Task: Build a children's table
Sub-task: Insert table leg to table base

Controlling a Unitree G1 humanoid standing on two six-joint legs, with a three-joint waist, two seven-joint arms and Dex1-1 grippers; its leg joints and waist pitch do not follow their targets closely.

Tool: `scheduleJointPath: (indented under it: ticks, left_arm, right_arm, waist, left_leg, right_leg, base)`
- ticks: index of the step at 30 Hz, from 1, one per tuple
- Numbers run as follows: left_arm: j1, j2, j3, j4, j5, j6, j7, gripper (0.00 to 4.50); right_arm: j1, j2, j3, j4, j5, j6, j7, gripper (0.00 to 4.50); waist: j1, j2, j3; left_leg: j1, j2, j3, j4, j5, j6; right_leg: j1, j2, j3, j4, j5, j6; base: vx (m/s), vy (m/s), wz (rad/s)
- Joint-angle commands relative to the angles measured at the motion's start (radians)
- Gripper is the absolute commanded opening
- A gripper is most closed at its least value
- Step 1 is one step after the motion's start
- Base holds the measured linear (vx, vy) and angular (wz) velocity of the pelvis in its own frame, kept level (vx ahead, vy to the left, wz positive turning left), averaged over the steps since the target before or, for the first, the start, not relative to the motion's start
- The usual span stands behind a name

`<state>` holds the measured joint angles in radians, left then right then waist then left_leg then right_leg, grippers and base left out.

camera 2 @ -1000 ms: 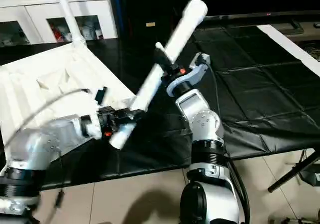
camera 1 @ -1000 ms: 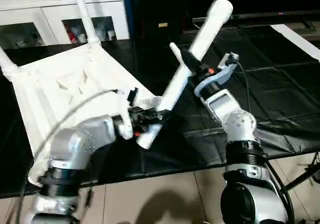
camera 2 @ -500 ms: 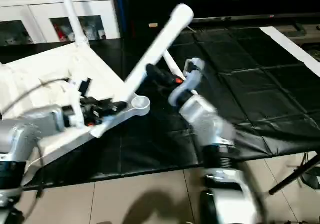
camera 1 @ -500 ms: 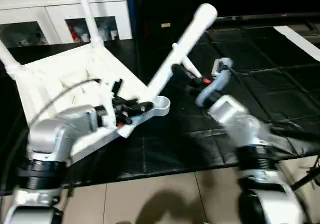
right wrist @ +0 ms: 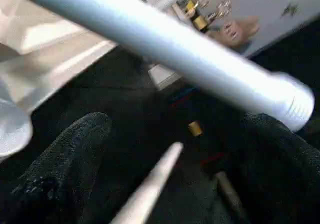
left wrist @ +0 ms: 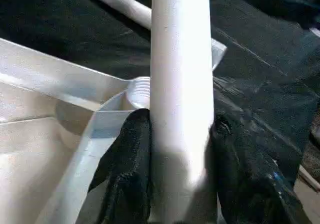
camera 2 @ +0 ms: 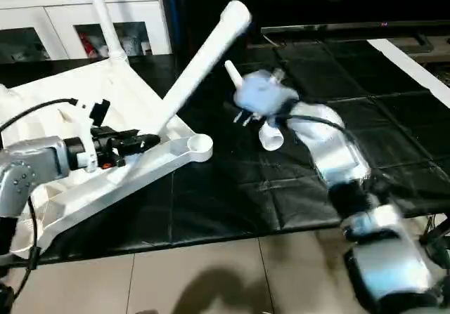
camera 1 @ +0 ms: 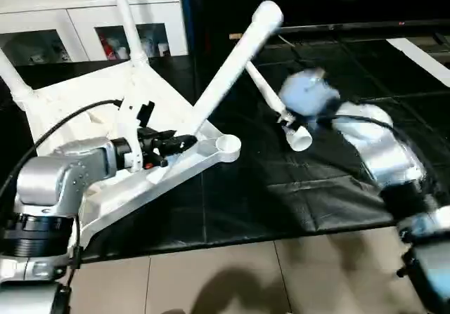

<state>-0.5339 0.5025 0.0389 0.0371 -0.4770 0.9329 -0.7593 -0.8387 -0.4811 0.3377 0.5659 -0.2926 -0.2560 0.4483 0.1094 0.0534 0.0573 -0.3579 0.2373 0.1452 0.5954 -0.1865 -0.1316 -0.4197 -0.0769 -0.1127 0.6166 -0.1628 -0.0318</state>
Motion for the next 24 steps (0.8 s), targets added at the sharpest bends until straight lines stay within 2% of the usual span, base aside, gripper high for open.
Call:
scheduleJointPath:
  ticks: [1,4,7,10,12,17,19,20,22,24]
  left_arm:
    - [-0.002,0.013,-0.017,-0.04,-0.012,0.012,-0.016,1.48]
    - [0.006,0.018,-0.033,-0.056,-0.009,0.025,-0.021,1.48]
    - [0.009,0.022,-0.036,-0.063,-0.011,0.029,-0.022,1.48]
    - [0.018,0.04,-0.059,-0.088,-0.021,0.04,-0.048,1.48]
    - [0.031,0.06,-0.084,-0.121,-0.028,0.052,-0.079,1.48]
    - [0.041,0.09,-0.106,-0.157,-0.035,0.056,-0.117,1.48]
    - [0.042,0.105,-0.104,-0.172,-0.042,0.06,-0.13,1.48]
    - [0.041,0.108,-0.102,-0.174,-0.044,0.061,-0.132,1.48]
    - [0.04,0.119,-0.096,-0.18,-0.046,0.061,-0.138,1.48]
    - [0.038,0.133,-0.092,-0.186,-0.045,0.055,-0.147,1.48]
  right_arm:
    - [-0.031,-0.014,0.033,0.037,-0.076,-0.039,-0.059,4.5]
    - [-0.059,-0.016,0.041,0.086,-0.141,-0.093,-0.133,4.5]
    - [-0.073,-0.012,0.043,0.119,-0.168,-0.132,-0.173,4.5]
    - [-0.109,-0.01,0.086,0.214,-0.221,-0.193,-0.239,4.5]
    - [-0.132,-0.006,0.127,0.282,-0.268,-0.227,-0.282,4.5]
    - [-0.14,0.008,0.138,0.345,-0.297,-0.255,-0.303,4.5]
    - [-0.142,0.013,0.145,0.385,-0.319,-0.269,-0.323,4.5]
    - [-0.142,0.014,0.146,0.391,-0.32,-0.27,-0.324,4.5]
    - [-0.141,0.017,0.145,0.413,-0.315,-0.278,-0.325,4.5]
    - [-0.143,0.021,0.145,0.44,-0.306,-0.297,-0.328,4.16]
  waist:
    - [-0.003,-0.013,-0.078]
    - [-0.007,-0.016,-0.078]
    - [-0.007,-0.015,-0.079]
    - [-0.013,-0.017,-0.078]
    - [-0.021,-0.016,-0.075]
    - [-0.028,-0.02,-0.073]
    - [-0.03,-0.019,-0.072]
    - [-0.031,-0.023,-0.071]
    - [-0.034,-0.021,-0.071]
    - [-0.036,-0.02,-0.07]
  left_leg:
    - [-0.01,-0.032,0.028,-0.048,-0.098,0.036]
    - [-0.01,-0.033,0.029,-0.045,-0.114,0.038]
    - [-0.01,-0.034,0.03,-0.044,-0.113,0.038]
    - [-0.011,-0.035,0.029,-0.044,-0.123,0.036]
    - [-0.011,-0.035,0.03,-0.043,-0.151,0.03]
    - [-0.012,-0.037,0.03,-0.04,-0.171,0.029]
    - [-0.013,-0.038,0.03,-0.04,-0.178,0.024]
    - [-0.013,-0.038,0.031,-0.04,-0.18,0.024]
    - [-0.011,-0.038,0.03,-0.039,-0.197,0.023]
    - [-0.01,-0.038,0.03,-0.039,-0.201,0.025]
  right_leg:
    - [0.073,-0.038,0.043,-0.063,-0.24,-0.154]
    - [0.073,-0.035,0.045,-0.061,-0.233,-0.145]
    - [0.073,-0.034,0.045,-0.058,-0.213,-0.148]
    - [0.073,-0.033,0.044,-0.056,-0.213,-0.153]
    - [0.071,-0.034,0.044,-0.057,-0.246,-0.148]
    - [0.07,-0.032,0.044,-0.058,-0.278,-0.131]
    - [0.069,-0.03,0.044,-0.058,-0.288,-0.127]
    - [0.069,-0.03,0.044,-0.059,-0.29,-0.126]
    - [0.066,-0.03,0.044,-0.059,-0.307,-0.123]
    - [0.065,-0.03,0.044,-0.059,-0.314,-0.12]
  base:
    - [0.0,0.0,0.0]
    - [0.0,0.0,0.0]
    - [0.0,0.0,0.0]
    - [0.0,0.0,0.0]
    - [0.0,0.0,0.0]
    - [0.0,0.0,0.0]
    - [0.0,0.0,0.0]
    - [0.0,0.0,0.0]
    - [0.0,0.0,0.0]
    - [0.0,0.0,0.0]
